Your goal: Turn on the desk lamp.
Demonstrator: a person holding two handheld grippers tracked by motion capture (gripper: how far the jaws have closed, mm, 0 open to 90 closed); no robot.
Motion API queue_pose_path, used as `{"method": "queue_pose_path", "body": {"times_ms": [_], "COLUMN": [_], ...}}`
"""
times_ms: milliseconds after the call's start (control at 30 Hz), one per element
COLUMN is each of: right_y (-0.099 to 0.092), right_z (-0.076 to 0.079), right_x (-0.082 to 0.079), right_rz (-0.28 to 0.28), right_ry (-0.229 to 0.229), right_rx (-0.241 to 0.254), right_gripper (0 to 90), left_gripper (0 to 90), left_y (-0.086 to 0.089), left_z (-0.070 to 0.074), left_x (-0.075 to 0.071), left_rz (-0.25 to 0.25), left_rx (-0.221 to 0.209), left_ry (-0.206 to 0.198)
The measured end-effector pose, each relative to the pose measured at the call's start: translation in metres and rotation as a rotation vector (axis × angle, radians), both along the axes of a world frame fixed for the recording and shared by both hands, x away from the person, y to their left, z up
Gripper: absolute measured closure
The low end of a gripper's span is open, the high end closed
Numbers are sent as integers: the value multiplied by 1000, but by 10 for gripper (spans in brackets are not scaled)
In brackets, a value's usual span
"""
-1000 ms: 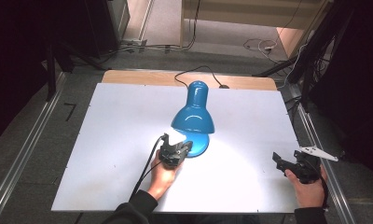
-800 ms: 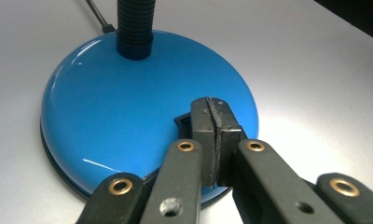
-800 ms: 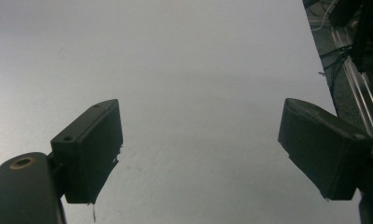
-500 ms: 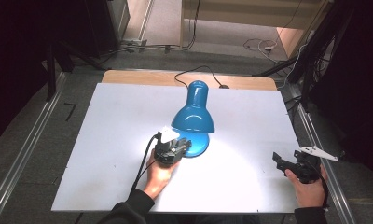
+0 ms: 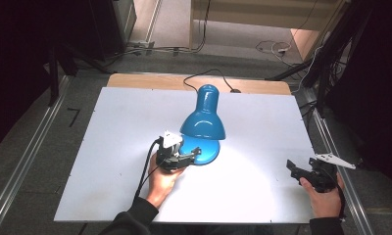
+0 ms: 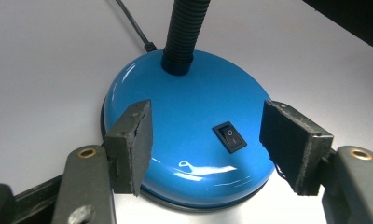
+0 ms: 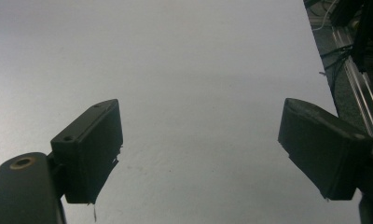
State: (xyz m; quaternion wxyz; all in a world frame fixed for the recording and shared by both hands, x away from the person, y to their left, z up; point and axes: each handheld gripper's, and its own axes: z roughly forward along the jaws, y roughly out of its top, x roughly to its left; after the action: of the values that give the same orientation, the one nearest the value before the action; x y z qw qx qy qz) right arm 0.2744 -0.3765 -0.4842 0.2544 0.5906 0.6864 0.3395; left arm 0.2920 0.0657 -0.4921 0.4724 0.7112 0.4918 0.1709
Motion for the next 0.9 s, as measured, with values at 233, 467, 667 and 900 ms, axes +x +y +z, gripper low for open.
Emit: {"method": "queue_pose_path", "body": {"times_ms": [233,467,667,900], "right_y": [0,0,0,-1], "right_z": [0,0,0,0], "right_x": [0,0,0,-1], "right_rz": [2,4,2,2], "right_ry": [1,2,3,4], "right_rx": [0,2,2,3], "right_gripper": [124,124,124,124], "left_gripper": [291,260,256,247], "left_y": [12,24,30,36], "left_z": [5,8,10,12], "left_x": [-3,-4,-5,-8], "left_rz": [9,37,47,54], "left_rx": [17,9,0,-7], "left_ry": [-11,-12,-15,-10]}}
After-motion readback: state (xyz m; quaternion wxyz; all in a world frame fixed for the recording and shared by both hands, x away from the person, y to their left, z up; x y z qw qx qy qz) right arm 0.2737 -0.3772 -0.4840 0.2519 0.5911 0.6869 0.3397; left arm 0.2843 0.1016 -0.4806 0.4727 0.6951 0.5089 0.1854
